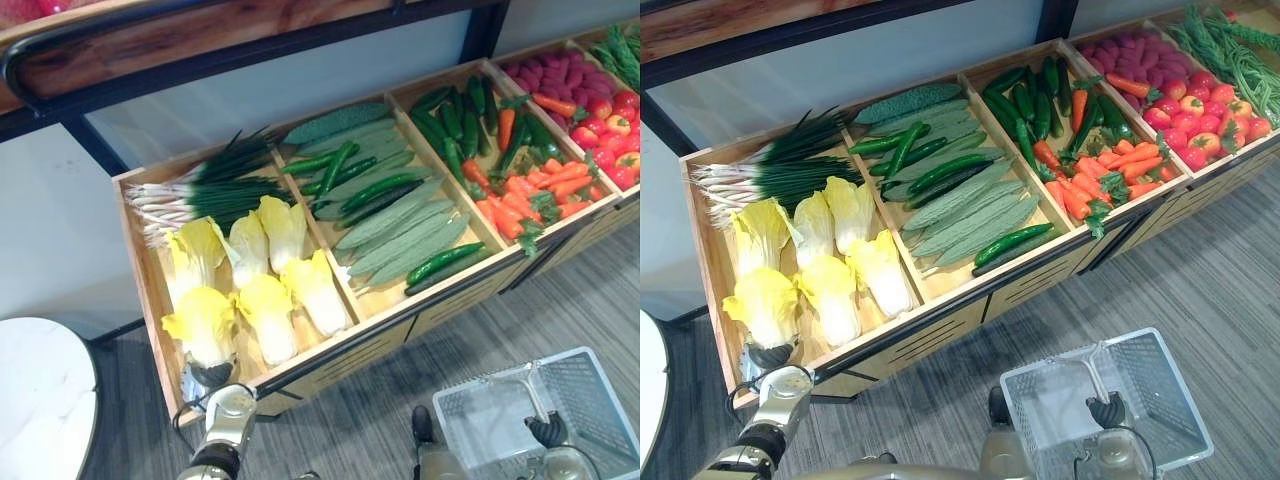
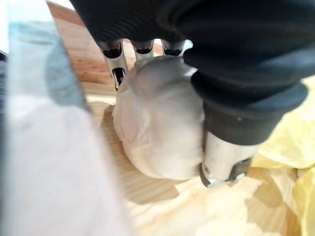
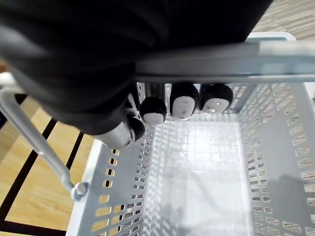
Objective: Pick vegetable in the basket
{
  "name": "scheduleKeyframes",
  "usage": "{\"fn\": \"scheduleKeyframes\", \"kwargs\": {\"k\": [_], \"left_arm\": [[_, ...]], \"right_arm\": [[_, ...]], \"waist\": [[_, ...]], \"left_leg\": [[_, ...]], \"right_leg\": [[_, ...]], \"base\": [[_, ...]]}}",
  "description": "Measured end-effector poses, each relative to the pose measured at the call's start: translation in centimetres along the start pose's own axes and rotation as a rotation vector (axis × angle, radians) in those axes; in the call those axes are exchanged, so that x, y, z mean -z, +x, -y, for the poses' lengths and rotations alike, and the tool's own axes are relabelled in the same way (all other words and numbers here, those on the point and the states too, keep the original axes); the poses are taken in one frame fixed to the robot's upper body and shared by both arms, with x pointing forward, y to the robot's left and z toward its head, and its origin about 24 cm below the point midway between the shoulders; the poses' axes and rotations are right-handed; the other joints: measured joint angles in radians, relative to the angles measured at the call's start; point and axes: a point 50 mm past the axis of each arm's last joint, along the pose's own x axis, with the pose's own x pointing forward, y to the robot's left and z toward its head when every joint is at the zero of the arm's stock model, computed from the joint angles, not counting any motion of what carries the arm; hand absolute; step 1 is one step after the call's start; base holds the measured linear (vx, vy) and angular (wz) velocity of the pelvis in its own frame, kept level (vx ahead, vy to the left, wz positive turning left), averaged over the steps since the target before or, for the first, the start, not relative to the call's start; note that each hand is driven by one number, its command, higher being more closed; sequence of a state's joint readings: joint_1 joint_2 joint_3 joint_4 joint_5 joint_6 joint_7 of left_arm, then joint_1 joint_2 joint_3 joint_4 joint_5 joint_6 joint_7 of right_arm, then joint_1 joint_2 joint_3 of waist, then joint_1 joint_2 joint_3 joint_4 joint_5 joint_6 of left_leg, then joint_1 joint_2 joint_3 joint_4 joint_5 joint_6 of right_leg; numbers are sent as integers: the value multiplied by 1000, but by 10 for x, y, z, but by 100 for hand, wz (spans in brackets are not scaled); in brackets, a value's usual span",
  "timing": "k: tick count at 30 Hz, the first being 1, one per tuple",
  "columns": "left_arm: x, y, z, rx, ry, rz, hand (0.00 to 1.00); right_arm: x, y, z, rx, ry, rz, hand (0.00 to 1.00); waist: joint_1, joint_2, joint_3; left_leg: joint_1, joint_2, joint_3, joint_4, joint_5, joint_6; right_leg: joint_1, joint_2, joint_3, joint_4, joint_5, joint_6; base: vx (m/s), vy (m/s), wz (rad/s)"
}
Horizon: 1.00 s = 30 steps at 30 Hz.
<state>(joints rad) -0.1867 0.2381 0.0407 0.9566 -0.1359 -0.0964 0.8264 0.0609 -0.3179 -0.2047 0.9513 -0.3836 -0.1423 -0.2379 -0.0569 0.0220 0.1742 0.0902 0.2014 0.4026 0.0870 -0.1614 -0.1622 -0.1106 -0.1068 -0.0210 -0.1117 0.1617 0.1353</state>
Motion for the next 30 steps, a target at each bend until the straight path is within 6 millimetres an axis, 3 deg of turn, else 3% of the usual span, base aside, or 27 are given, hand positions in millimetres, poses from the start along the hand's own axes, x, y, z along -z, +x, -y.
{"fn": "scheduleKeyframes", "kwargs": {"k": [6,8,10,14,24,30], "left_arm": [[-11,2,-1,-51,-235,-28,100],[-15,-4,0,-70,-340,-37,100],[-19,-6,-1,-80,-399,-31,100],[-31,-14,-2,-65,-508,-5,100],[-70,-30,-22,11,-724,178,100],[-108,-52,-29,127,-772,392,100]], "right_arm": [[-1,0,-2,-15,-8,0,100],[-2,1,-2,-14,-4,-2,100],[-6,3,-1,-8,4,2,100],[-3,4,0,14,46,-43,100],[9,3,10,34,93,-119,100],[-2,4,19,62,93,-61,100]], "waist": [[-1,-18,11],[-19,-26,17],[-21,-25,20],[-19,-49,31],[-8,-40,6],[-12,-33,-20]], "left_leg": [[17,-7,-13,-17,4,3],[16,-13,-40,-22,8,8],[15,-19,-48,-27,11,11],[12,-27,-81,-33,18,17],[0,-42,-119,-26,24,26],[-2,-41,-111,-13,23,26]], "right_leg": [[21,-7,-21,3,5,-2],[33,-16,-45,4,3,-1],[36,-22,-53,4,4,-1],[51,-32,-91,4,4,-1],[65,-52,-130,5,4,-2],[62,-52,-120,5,5,-2]], "base": [[14,-3,9],[12,-4,28],[-4,1,17],[-7,-6,22],[-28,-11,11],[-57,-26,-5]]}}
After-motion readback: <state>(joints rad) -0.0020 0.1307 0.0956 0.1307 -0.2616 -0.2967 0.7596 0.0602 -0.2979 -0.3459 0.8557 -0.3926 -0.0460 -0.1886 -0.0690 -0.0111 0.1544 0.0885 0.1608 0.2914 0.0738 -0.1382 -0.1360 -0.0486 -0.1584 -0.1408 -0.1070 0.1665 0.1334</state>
